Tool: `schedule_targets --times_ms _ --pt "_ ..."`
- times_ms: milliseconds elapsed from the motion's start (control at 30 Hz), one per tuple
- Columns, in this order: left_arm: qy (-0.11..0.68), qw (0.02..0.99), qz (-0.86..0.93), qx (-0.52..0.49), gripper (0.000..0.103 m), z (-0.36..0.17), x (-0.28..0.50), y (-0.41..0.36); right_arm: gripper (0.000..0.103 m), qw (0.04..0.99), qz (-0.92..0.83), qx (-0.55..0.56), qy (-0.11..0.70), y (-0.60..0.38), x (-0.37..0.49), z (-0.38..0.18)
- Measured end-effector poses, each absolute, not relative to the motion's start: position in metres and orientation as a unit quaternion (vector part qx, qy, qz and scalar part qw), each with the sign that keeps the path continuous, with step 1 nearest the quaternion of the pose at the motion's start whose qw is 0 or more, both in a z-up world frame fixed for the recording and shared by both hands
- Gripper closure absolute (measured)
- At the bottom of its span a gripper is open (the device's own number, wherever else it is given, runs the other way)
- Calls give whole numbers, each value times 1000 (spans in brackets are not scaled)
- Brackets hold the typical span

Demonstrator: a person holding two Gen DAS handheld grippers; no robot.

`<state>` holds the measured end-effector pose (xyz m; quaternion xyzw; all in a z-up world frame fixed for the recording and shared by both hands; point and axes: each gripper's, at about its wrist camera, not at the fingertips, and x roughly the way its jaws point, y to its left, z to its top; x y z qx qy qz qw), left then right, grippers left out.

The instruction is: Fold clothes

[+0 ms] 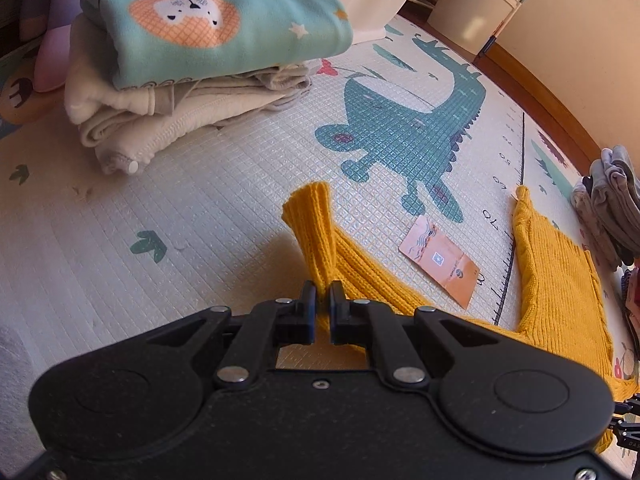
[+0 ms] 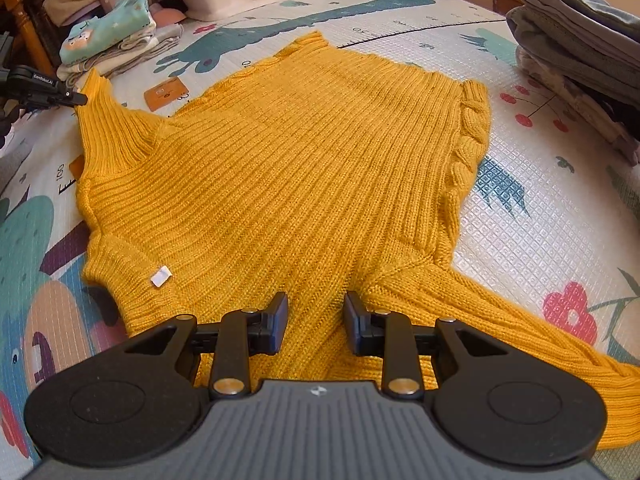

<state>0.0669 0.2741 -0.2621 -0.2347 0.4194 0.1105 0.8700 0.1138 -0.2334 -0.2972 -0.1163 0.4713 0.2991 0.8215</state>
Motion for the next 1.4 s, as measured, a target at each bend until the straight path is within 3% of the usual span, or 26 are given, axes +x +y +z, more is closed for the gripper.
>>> schedule_targets --times_ms 133,300,467,733,867,933,1233,1300,1400 --pt "443 855 166 -212 94 -270 69 280 69 814 296 -195 460 -206 106 -287" --pt "421 853 240 -192 94 -248 61 285 72 803 374 -190 424 -177 91 -272" --pt "418 890 66 -171 94 -224 74 208 76 794 397 -181 423 -173 78 -275" --pt "464 857 -216 -68 94 -237 69 42 83 810 388 -145 414 -195 68 -265" --pt "478 846 -235 40 94 -271 42 20 83 801 397 -163 417 -199 61 -270" --pt "470 851 -230 46 94 -272 33 25 82 768 411 -212 443 -195 52 -287" --pt "456 854 -248 38 93 -253 46 -7 82 792 420 -218 385 -185 38 -264" --pt "448 847 -263 108 91 -268 29 -24 82 796 424 -221 372 -176 40 -265" --pt "345 849 -271 295 88 -287 -19 -56 81 775 434 -248 387 -168 36 -290"
